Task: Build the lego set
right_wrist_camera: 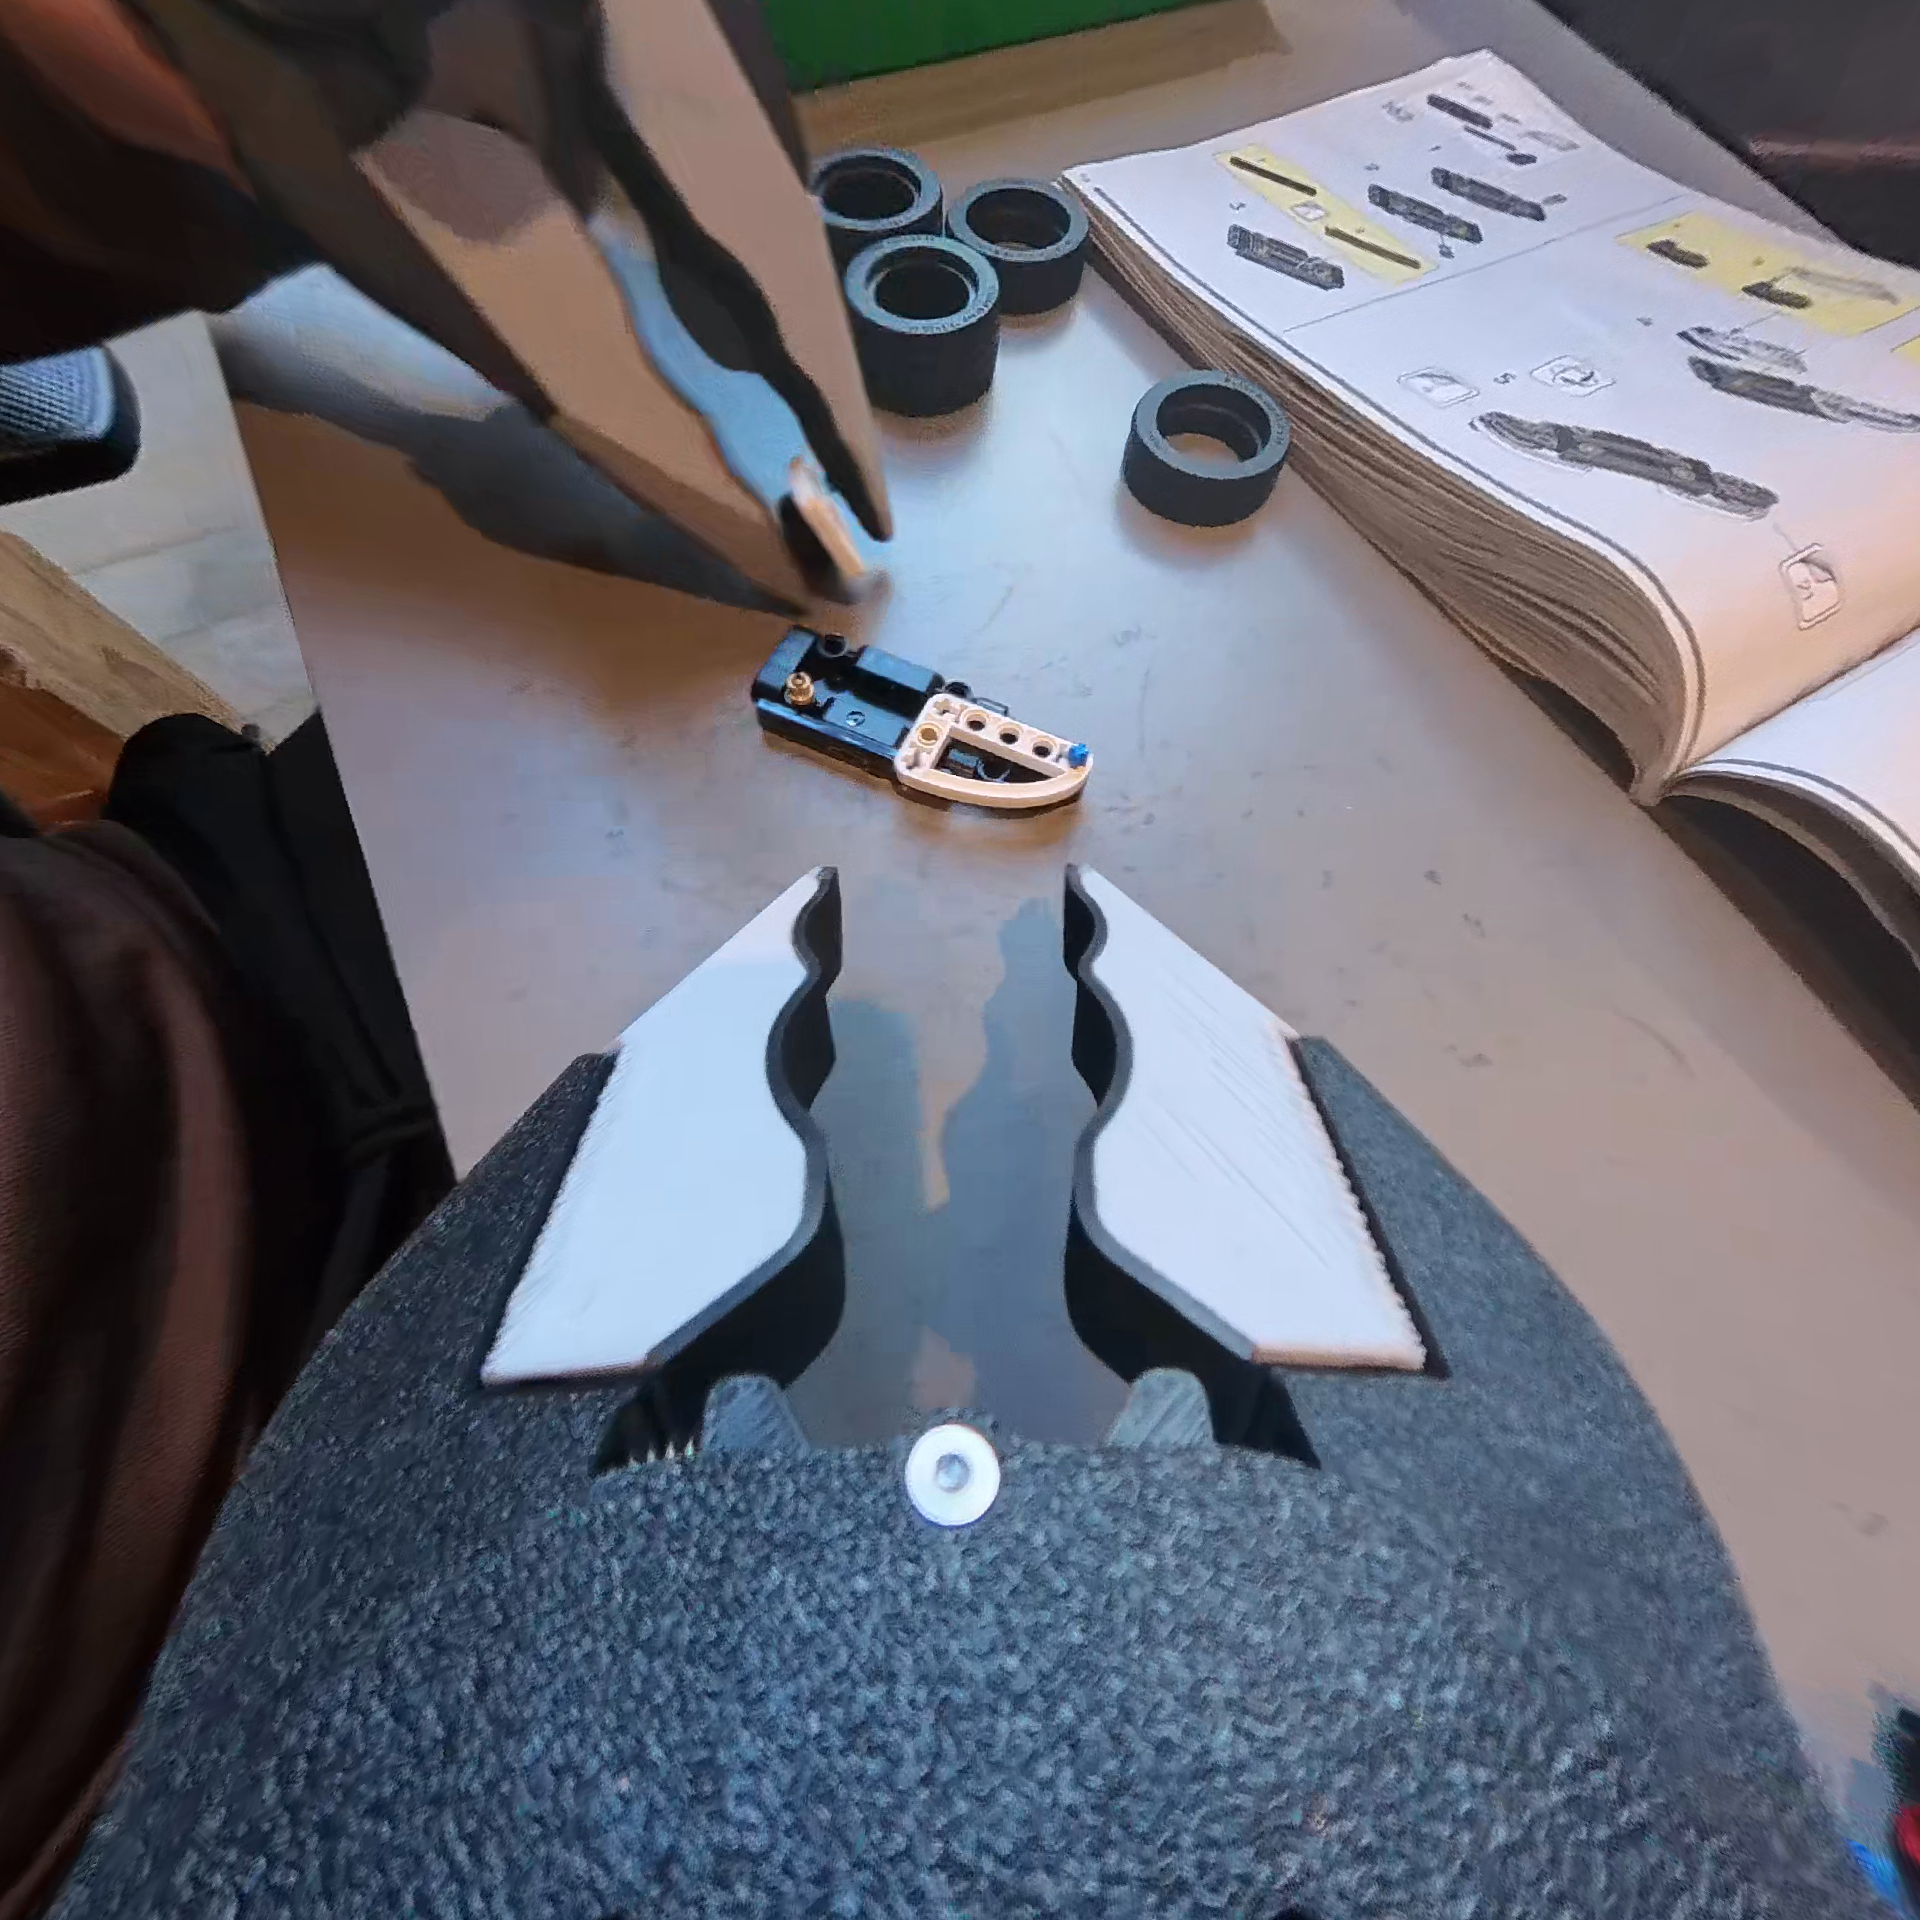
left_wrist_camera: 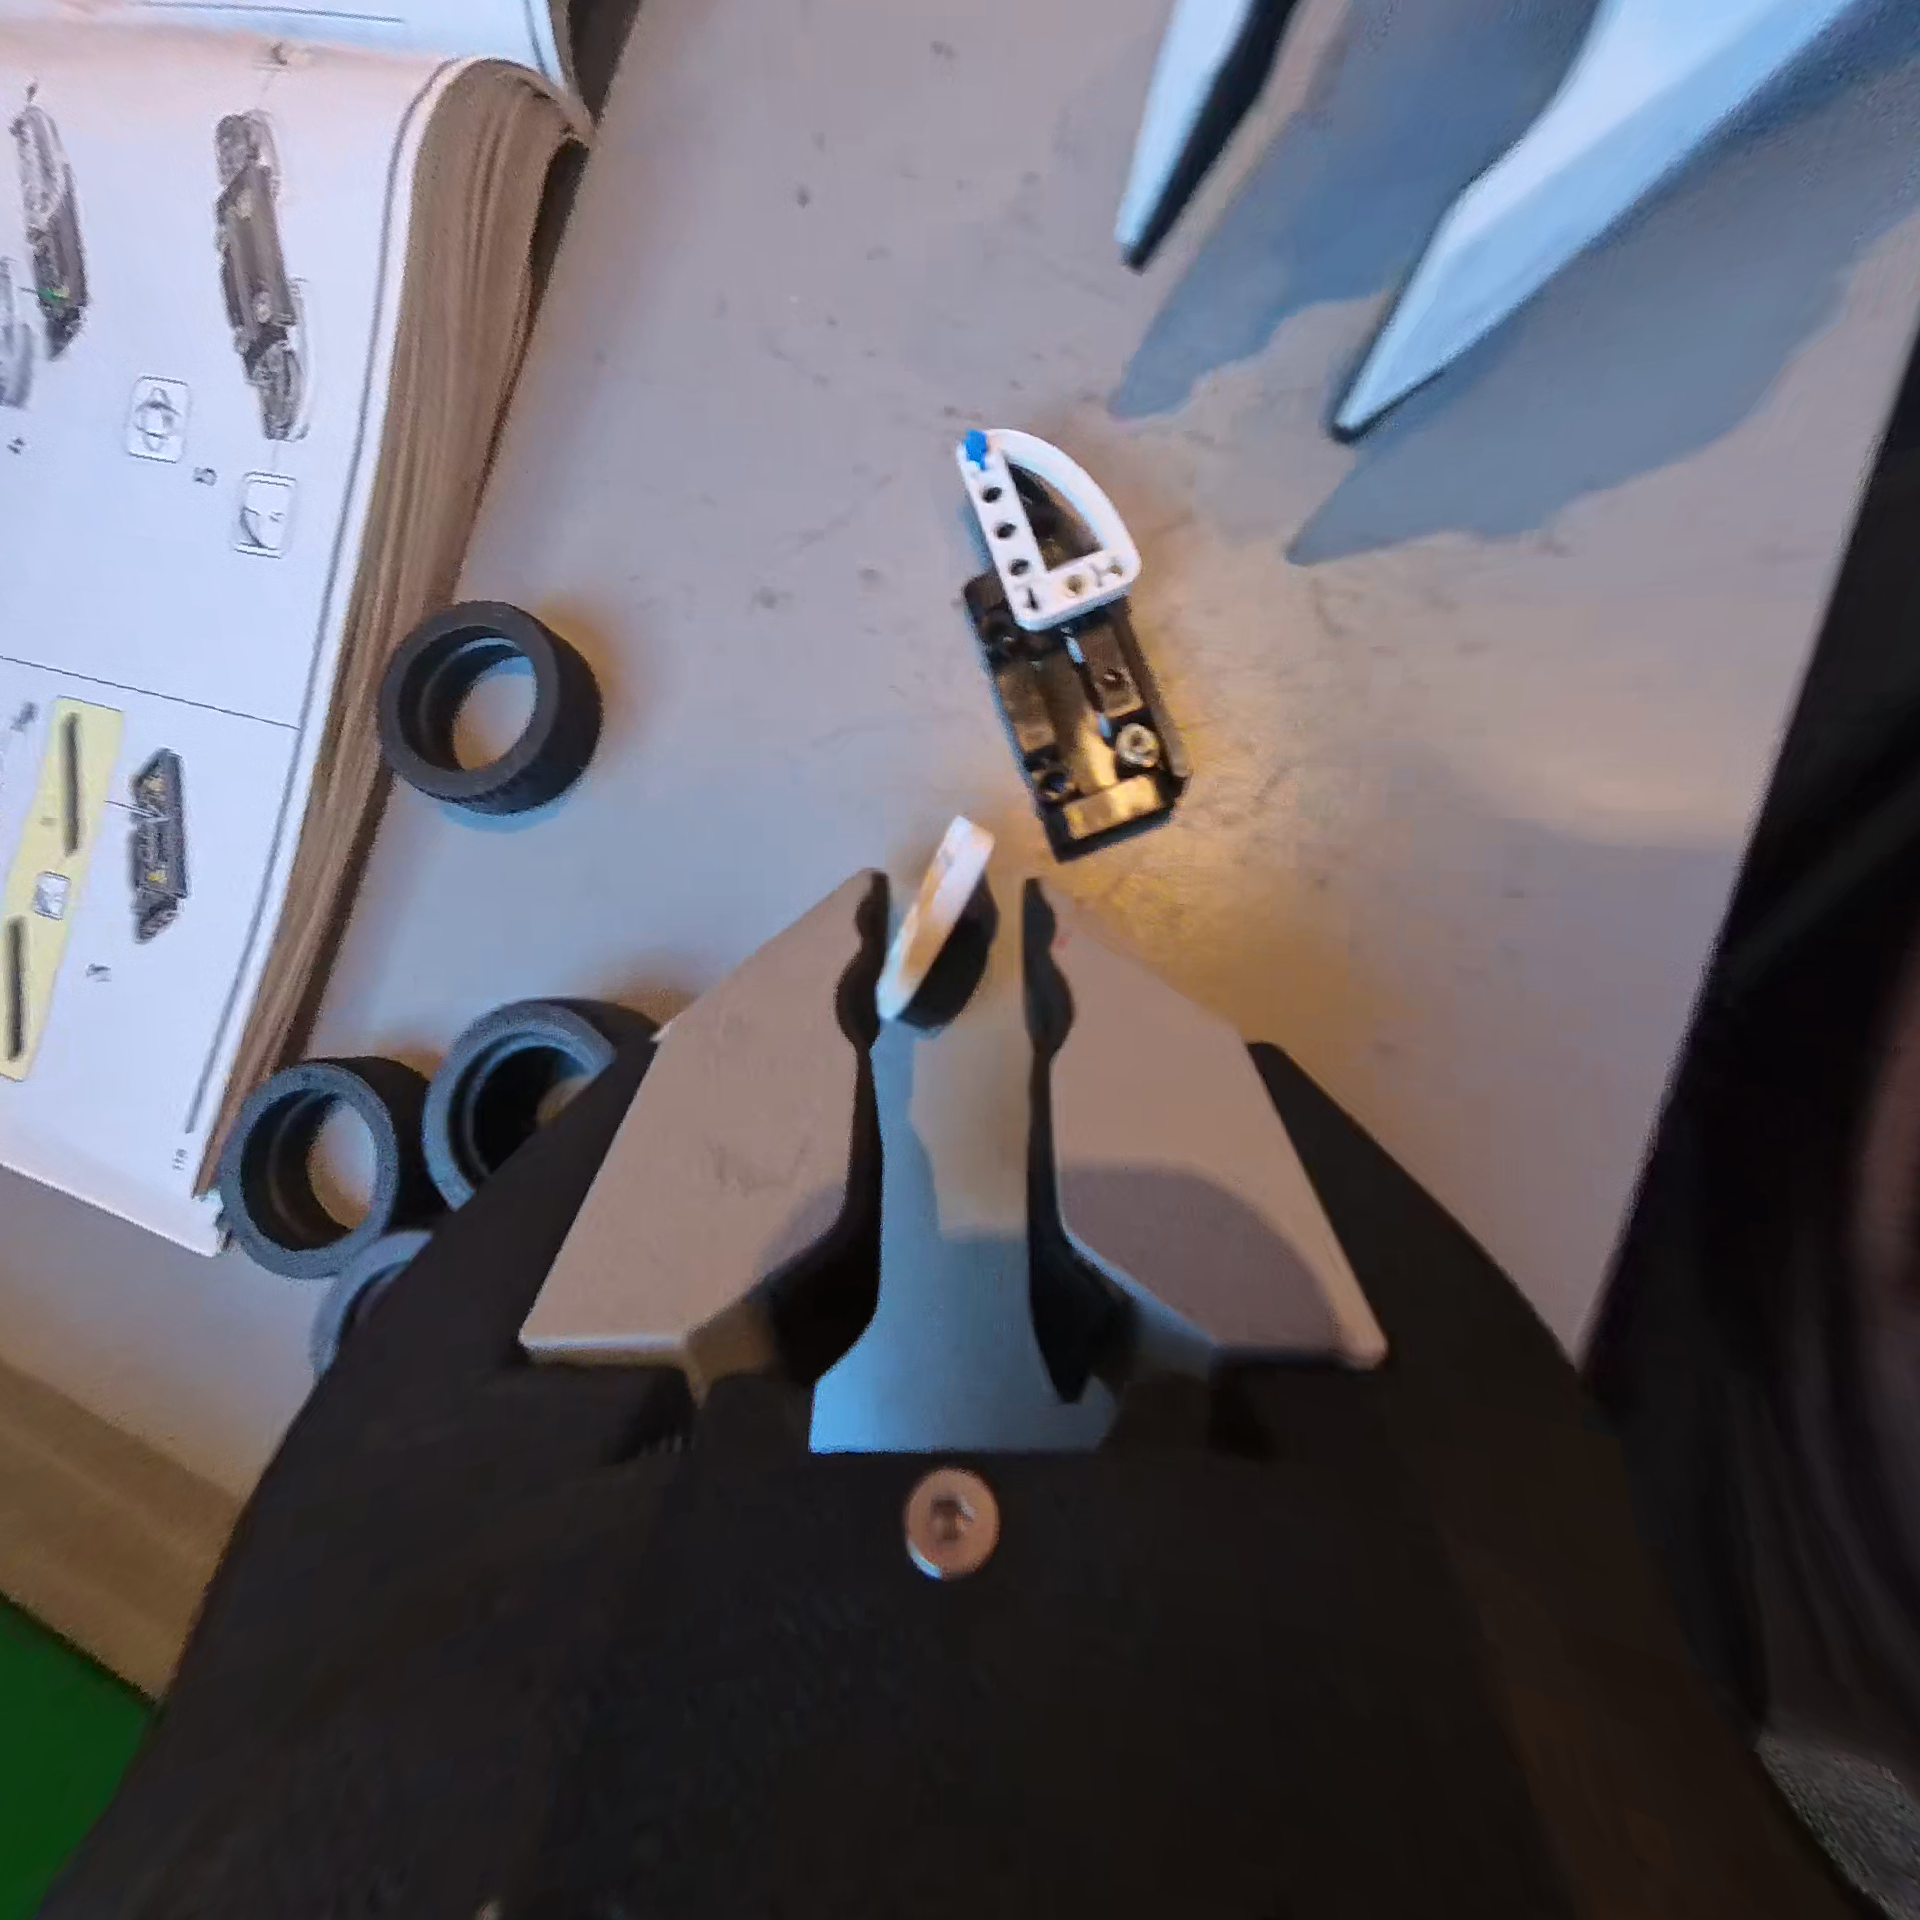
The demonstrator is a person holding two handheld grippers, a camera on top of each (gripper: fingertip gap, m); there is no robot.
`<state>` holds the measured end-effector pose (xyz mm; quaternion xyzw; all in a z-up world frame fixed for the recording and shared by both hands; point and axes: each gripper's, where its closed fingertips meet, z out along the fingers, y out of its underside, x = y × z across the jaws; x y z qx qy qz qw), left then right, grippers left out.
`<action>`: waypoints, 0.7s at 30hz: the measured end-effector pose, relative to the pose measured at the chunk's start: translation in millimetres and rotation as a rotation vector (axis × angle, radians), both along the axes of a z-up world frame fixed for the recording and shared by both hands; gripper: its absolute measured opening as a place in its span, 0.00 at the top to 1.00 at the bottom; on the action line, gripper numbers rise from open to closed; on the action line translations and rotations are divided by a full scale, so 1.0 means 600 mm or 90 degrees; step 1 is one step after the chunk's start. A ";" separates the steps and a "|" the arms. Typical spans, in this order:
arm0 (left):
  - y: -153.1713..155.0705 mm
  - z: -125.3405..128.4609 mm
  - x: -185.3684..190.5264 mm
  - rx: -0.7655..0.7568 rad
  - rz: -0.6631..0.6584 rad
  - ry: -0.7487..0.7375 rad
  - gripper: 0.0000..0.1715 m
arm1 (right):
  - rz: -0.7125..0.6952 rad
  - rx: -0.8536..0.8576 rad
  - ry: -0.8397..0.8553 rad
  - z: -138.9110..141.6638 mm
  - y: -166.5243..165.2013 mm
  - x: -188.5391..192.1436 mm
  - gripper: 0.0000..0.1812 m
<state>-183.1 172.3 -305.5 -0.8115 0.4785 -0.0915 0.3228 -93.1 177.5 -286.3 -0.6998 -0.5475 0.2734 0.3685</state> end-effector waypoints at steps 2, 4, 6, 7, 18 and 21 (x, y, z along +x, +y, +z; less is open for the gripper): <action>-0.021 0.001 0.000 -0.030 -0.010 -0.014 0.80 | 0.000 -0.016 -0.003 -0.002 0.007 -0.004 0.75; -0.036 0.010 0.001 -0.040 -0.014 -0.039 0.76 | 0.003 -0.033 -0.018 -0.009 0.010 -0.010 0.72; -0.047 0.025 0.002 -0.041 -0.024 -0.067 0.74 | 0.007 -0.037 -0.043 -0.019 0.013 -0.014 0.71; -0.047 0.034 0.002 -0.036 -0.030 -0.078 0.74 | 0.006 -0.034 -0.050 -0.022 0.015 -0.017 0.71; 0.019 0.014 -0.059 -0.030 0.085 -0.016 0.78 | 0.002 -0.042 -0.050 -0.023 0.021 -0.029 0.73; 0.014 0.013 -0.045 -0.040 0.085 -0.038 0.78 | -0.003 -0.040 -0.037 -0.018 0.022 -0.026 0.73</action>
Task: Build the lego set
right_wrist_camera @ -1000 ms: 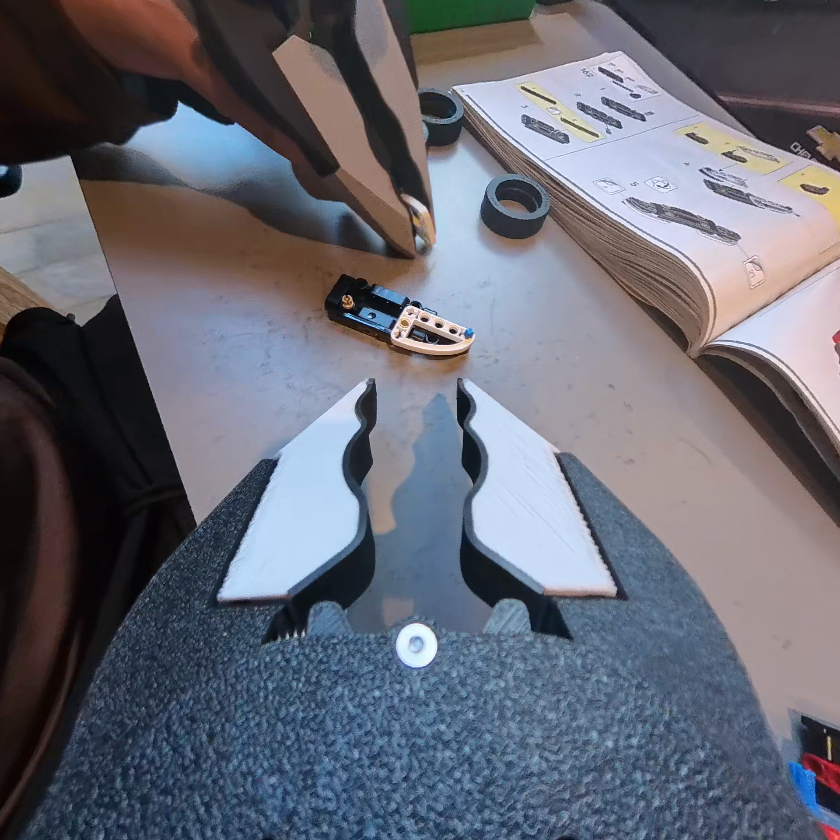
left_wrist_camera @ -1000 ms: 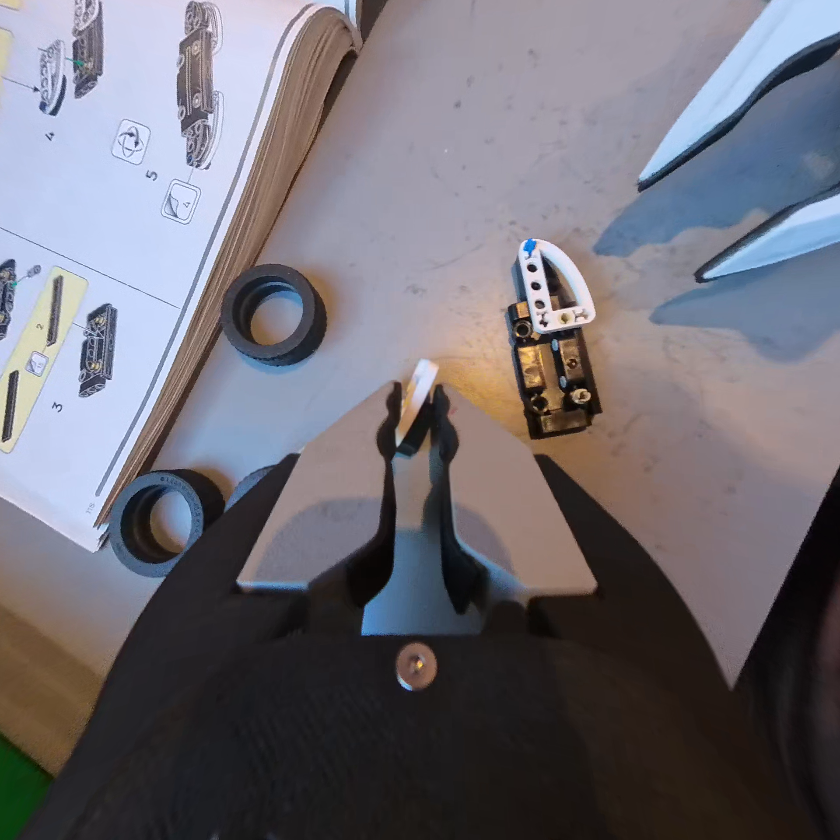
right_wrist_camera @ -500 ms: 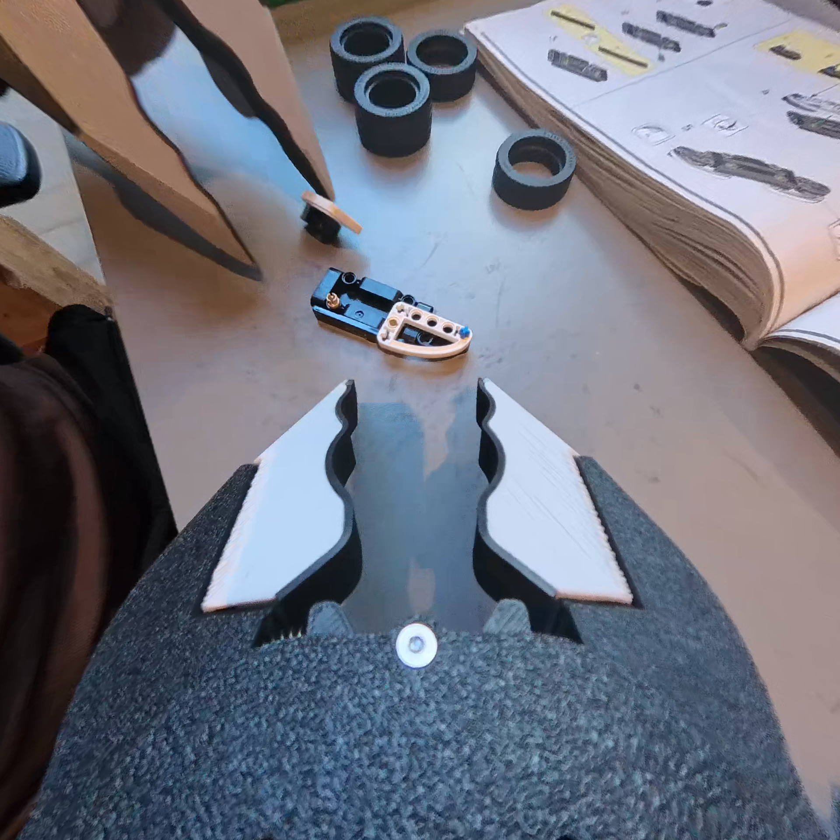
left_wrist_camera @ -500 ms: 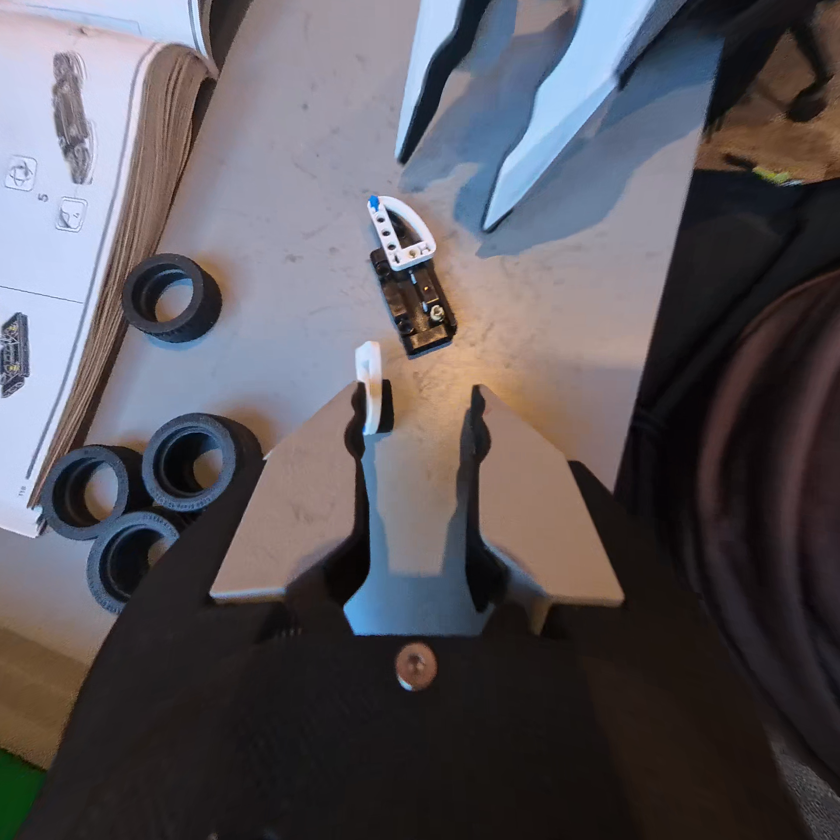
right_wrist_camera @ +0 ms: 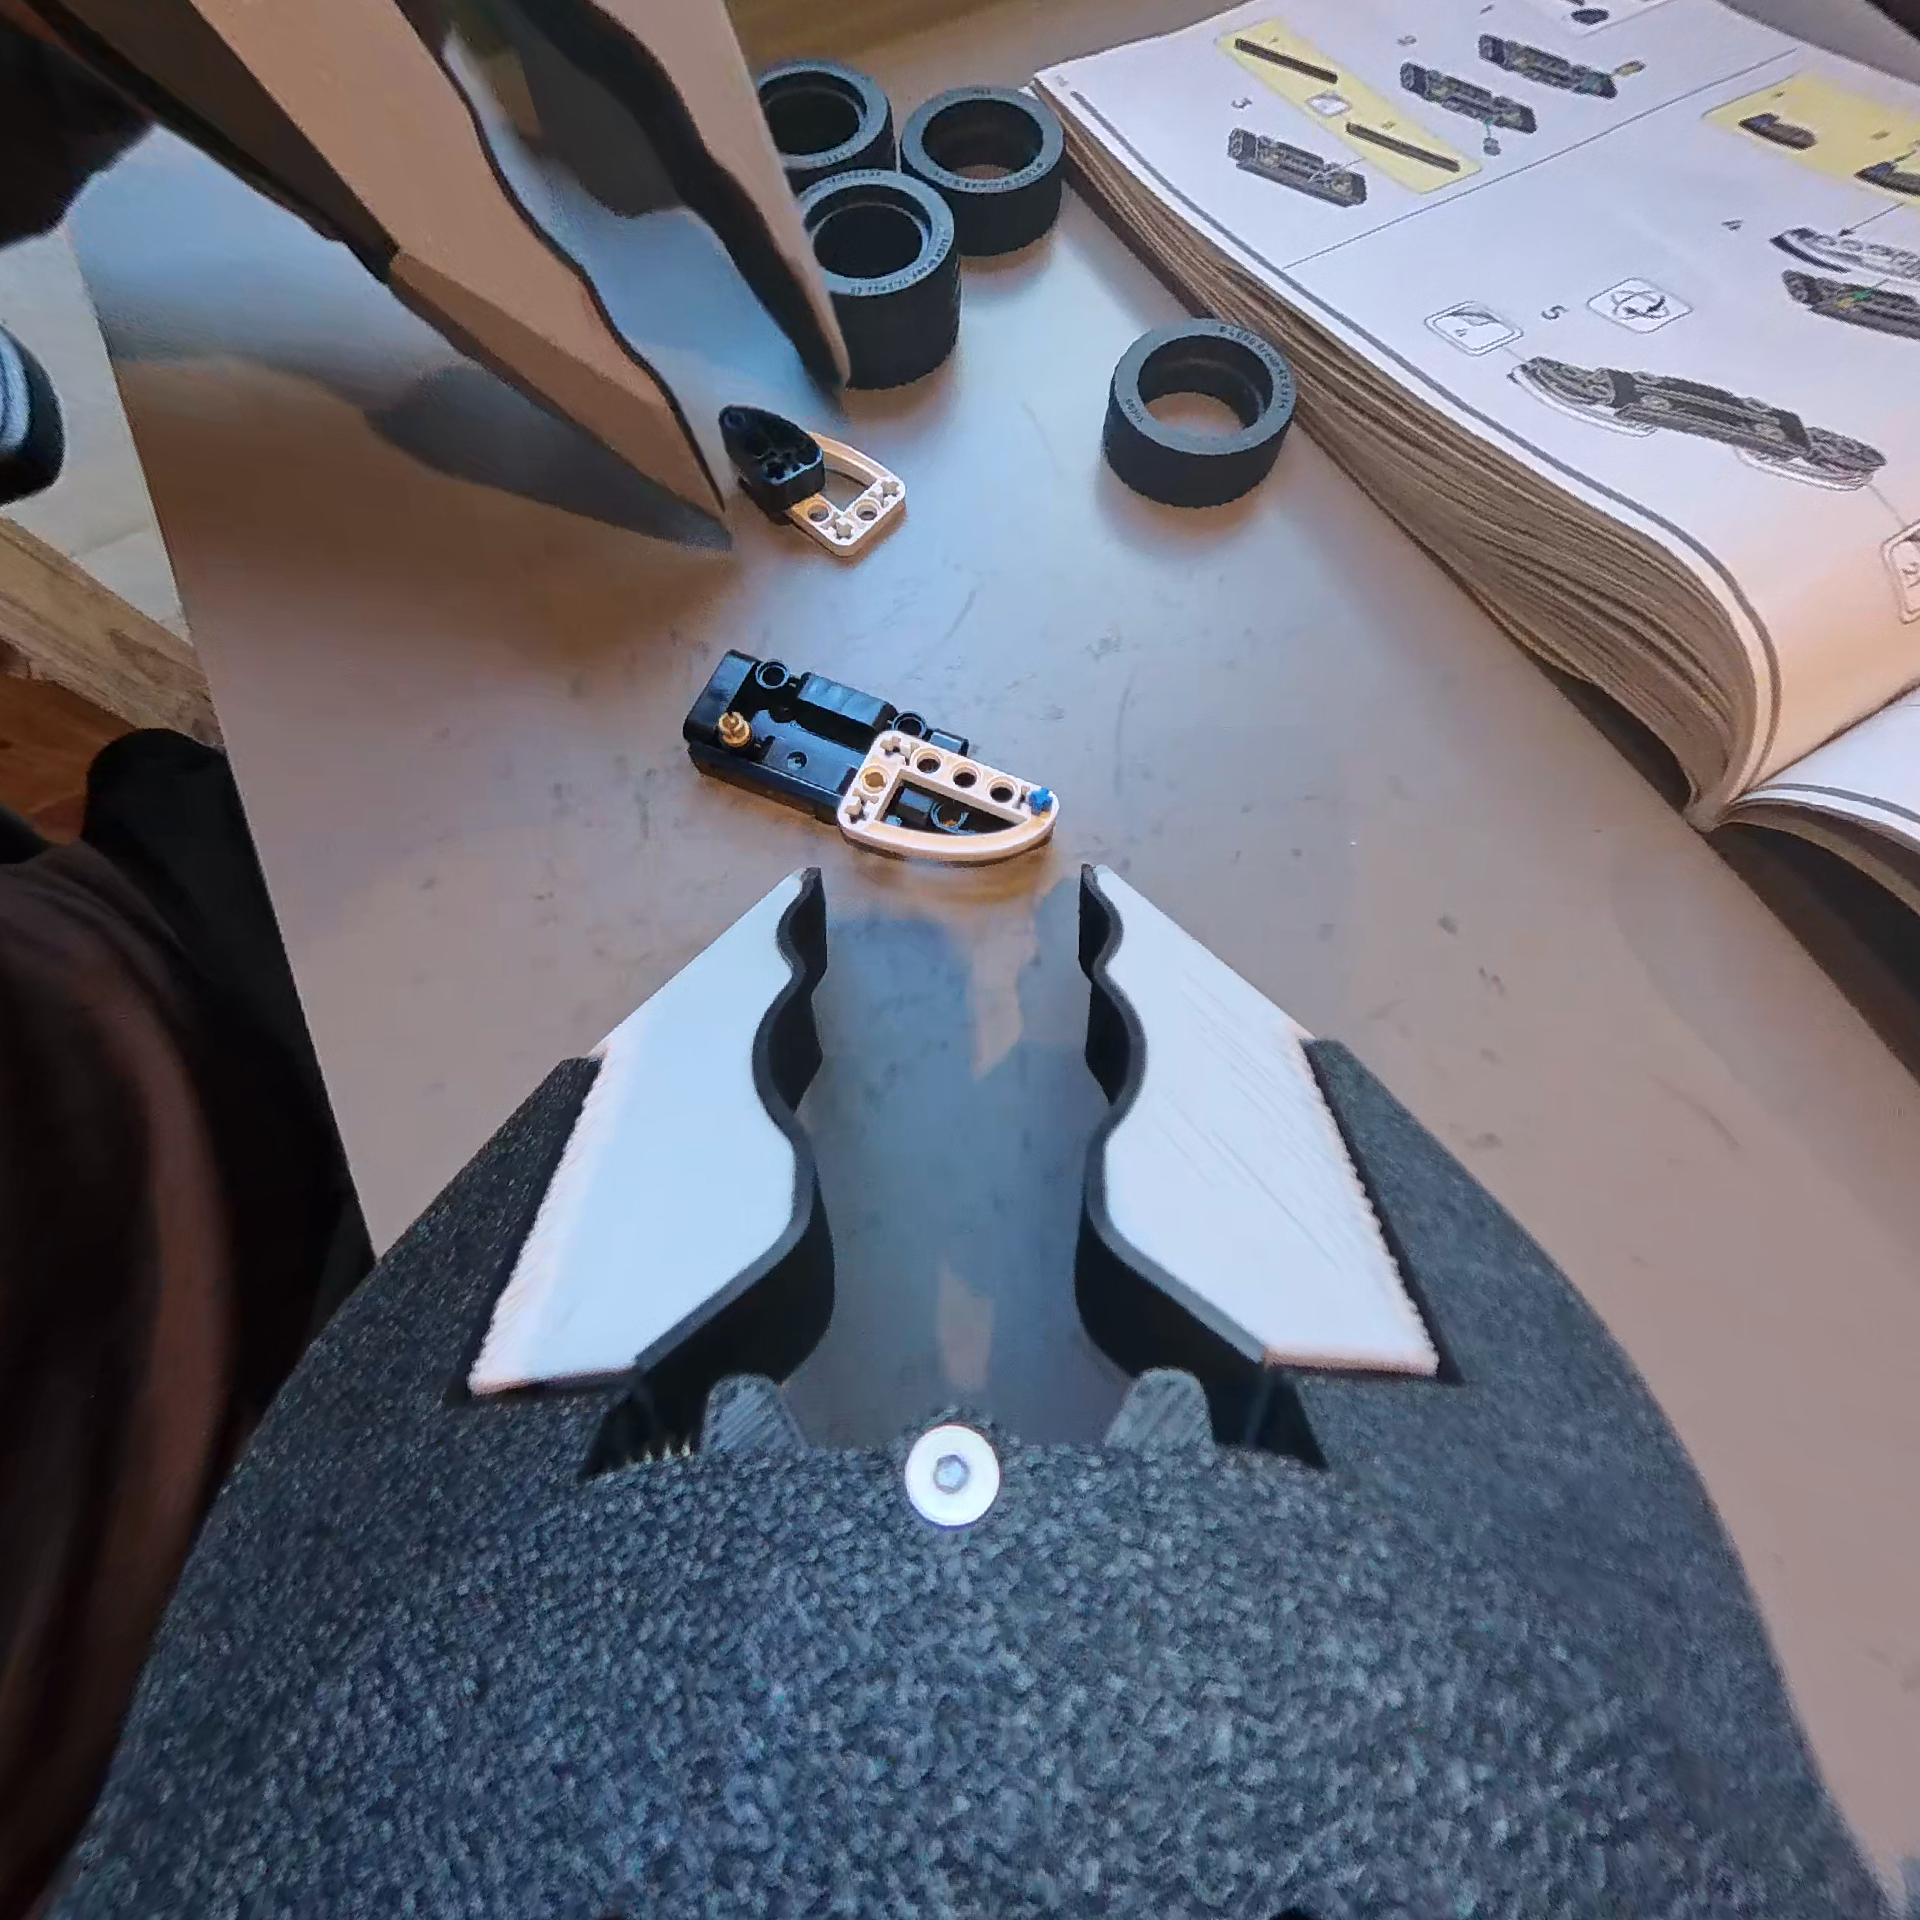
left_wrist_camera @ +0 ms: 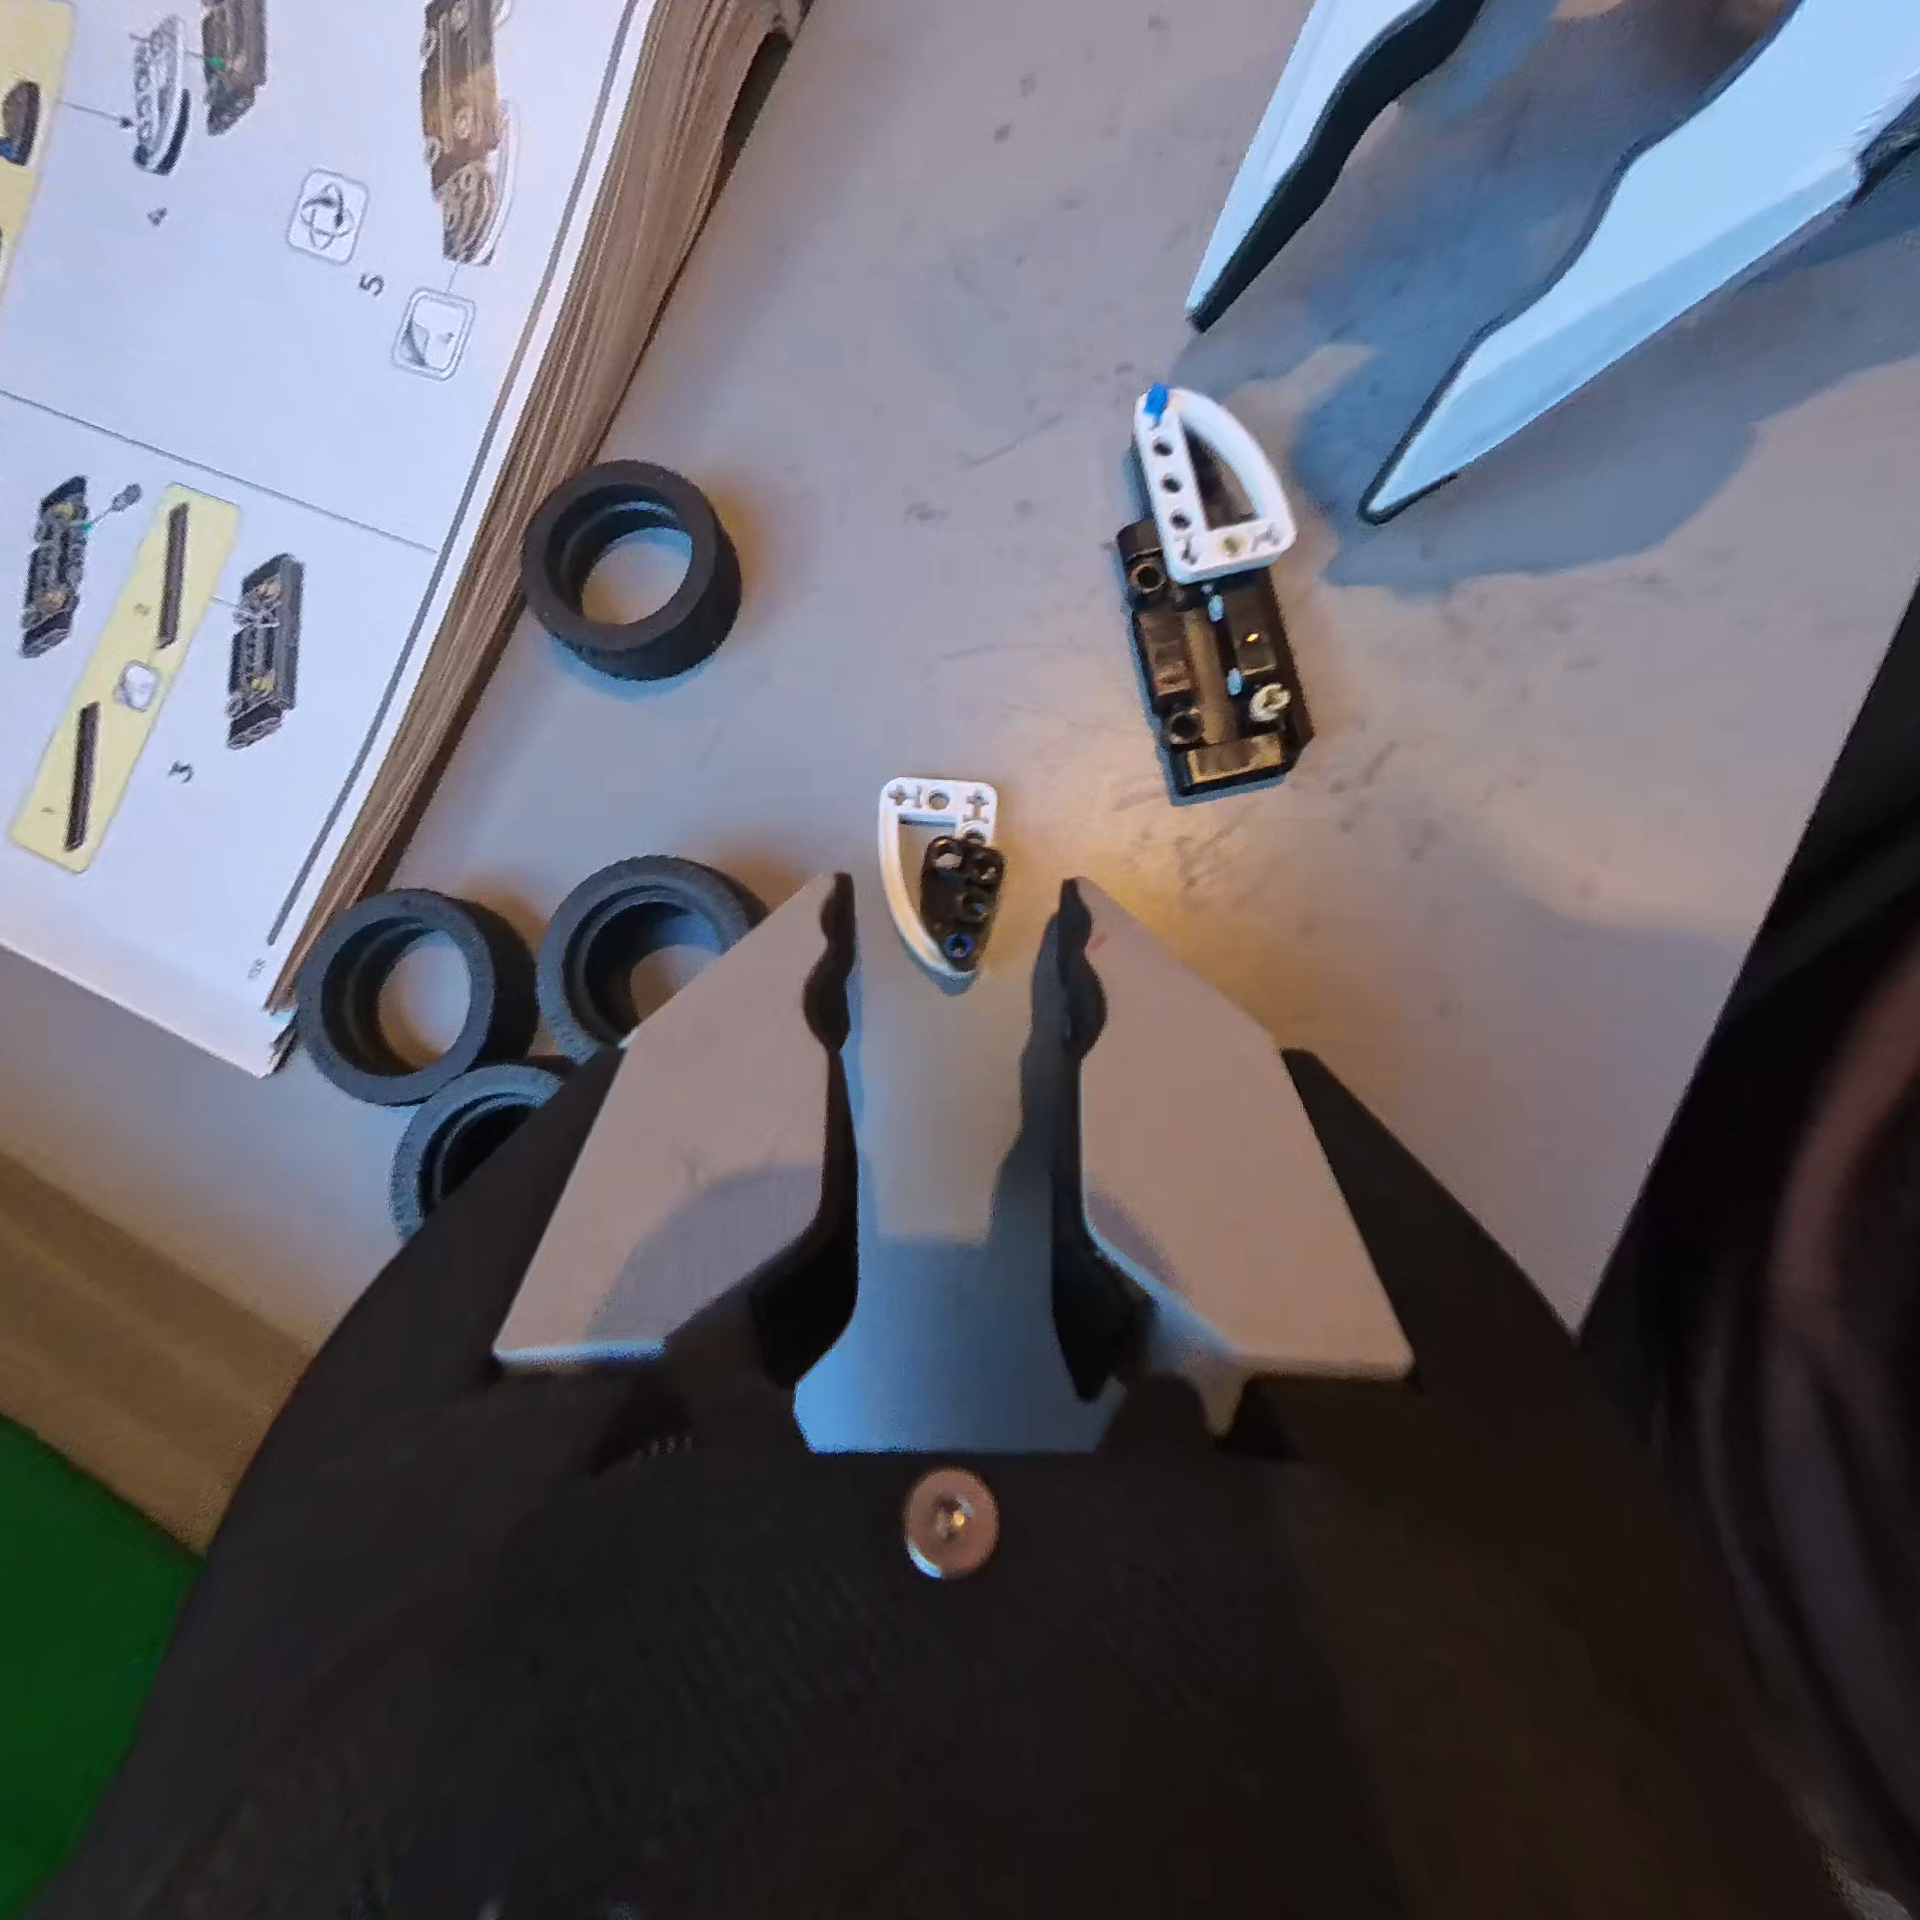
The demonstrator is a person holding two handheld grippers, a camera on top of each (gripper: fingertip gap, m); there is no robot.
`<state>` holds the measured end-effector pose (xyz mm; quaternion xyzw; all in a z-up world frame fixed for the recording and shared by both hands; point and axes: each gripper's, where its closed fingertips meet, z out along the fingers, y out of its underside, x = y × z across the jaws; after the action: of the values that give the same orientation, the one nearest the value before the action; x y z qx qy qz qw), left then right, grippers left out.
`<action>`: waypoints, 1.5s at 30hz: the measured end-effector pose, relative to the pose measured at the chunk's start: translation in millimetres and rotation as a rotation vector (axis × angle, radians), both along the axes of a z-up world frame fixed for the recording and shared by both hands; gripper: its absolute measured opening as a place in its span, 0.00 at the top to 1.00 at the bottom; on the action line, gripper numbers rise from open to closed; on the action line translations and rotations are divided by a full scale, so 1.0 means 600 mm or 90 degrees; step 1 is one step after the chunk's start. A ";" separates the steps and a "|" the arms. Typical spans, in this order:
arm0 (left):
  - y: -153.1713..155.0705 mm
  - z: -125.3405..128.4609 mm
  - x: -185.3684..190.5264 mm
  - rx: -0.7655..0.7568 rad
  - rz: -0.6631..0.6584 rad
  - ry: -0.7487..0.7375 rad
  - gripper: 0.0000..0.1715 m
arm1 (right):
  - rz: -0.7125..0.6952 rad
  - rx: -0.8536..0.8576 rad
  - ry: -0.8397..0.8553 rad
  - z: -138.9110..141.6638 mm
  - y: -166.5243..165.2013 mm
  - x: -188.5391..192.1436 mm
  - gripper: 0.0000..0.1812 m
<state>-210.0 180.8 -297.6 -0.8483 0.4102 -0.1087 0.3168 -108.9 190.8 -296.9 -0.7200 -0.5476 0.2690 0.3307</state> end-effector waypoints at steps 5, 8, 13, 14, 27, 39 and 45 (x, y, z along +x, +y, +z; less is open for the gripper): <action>-0.001 -0.016 0.004 0.016 -0.014 0.054 0.91 | -0.005 0.007 0.032 0.016 0.000 -0.001 0.75; 0.000 -0.003 0.012 0.143 -0.068 0.127 0.91 | 0.019 -0.020 0.057 0.035 -0.019 -0.012 0.75; -0.009 0.061 0.040 0.520 -0.187 0.366 0.91 | 0.067 -0.126 0.139 0.073 -0.046 -0.043 0.77; -0.014 0.066 0.046 0.553 -0.198 0.394 0.91 | 0.078 -0.148 0.151 0.078 -0.051 -0.048 0.78; -0.055 0.104 0.084 0.646 -0.183 0.294 0.88 | 0.150 -0.088 0.186 0.106 -0.079 -0.077 0.98; -0.129 0.128 0.112 0.059 -0.249 -0.307 0.65 | 0.323 0.529 0.075 0.131 -0.118 -0.062 0.98; -0.143 0.092 0.137 -0.089 -0.299 -0.362 0.81 | 0.380 0.657 -0.001 0.106 -0.146 -0.061 0.98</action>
<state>-127.7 95.3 -242.5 -0.6867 0.4809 -0.4369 0.3261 -145.4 103.4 -233.4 -0.2813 -0.7864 0.0486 0.5478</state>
